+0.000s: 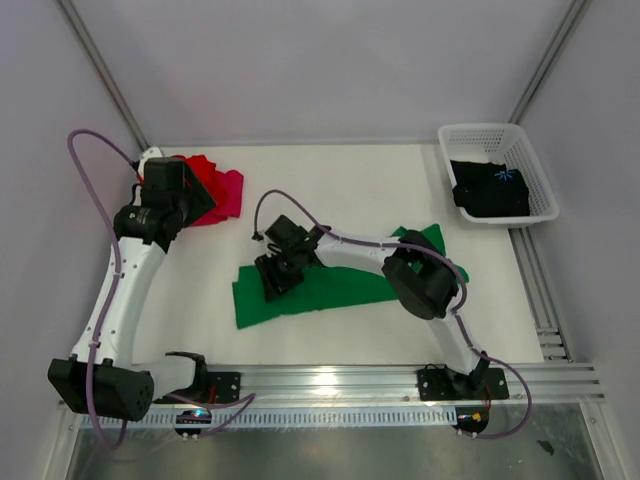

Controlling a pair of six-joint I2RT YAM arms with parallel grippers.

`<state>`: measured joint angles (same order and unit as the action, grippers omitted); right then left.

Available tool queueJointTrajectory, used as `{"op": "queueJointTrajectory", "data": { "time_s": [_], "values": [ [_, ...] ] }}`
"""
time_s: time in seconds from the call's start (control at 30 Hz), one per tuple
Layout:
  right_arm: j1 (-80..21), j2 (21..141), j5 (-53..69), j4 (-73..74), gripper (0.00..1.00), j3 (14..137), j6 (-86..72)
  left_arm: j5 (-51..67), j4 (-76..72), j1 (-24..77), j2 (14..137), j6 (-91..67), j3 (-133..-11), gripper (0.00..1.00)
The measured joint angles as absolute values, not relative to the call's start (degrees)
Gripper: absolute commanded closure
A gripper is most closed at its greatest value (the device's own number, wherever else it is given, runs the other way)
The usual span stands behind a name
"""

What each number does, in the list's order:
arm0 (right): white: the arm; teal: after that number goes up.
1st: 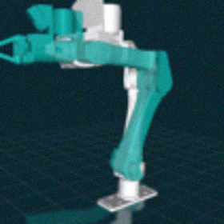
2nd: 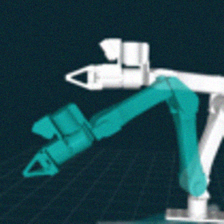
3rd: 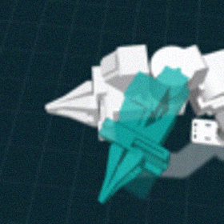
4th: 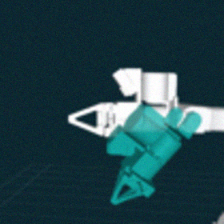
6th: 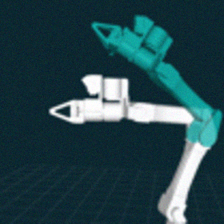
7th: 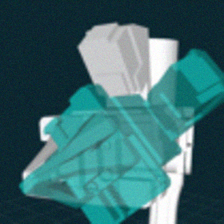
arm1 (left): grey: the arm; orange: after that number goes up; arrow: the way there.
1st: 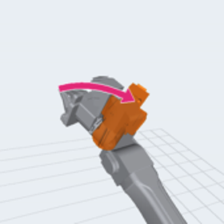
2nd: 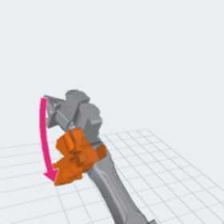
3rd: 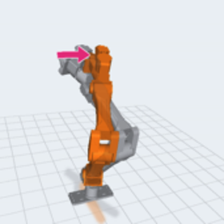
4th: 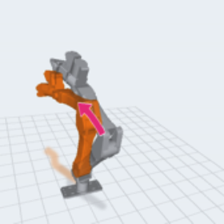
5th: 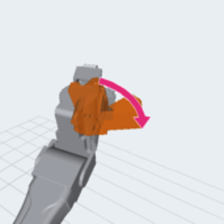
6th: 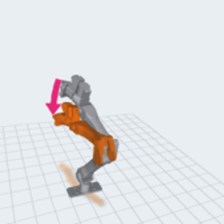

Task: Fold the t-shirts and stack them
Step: Rotate the tshirt 90 degrees

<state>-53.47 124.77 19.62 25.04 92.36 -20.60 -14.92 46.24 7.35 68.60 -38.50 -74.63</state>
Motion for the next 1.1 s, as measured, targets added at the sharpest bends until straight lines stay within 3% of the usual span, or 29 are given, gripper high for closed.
{"op": "queueJointTrajectory", "data": {
  "time_s": [0.5,0.83,1.1],
  "values": [
    [-58.3,101.4,23.3,40.1,0.47,65.5,-17.0,-15.0,45.6,7.4,74.1,-37.5,-81.4,0.33],
    [-56.0,81.7,-7.9,30.9,0.47,64.0,-27.6,-12.1,43.9,7.4,76.6,-38.6,-78.6,0.33],
    [-39.9,83.7,-28.1,38.9,0.47,59.5,-39.3,-12.0,43.5,7.4,76.7,-38.3,-78.1,0.33]
  ]
}}
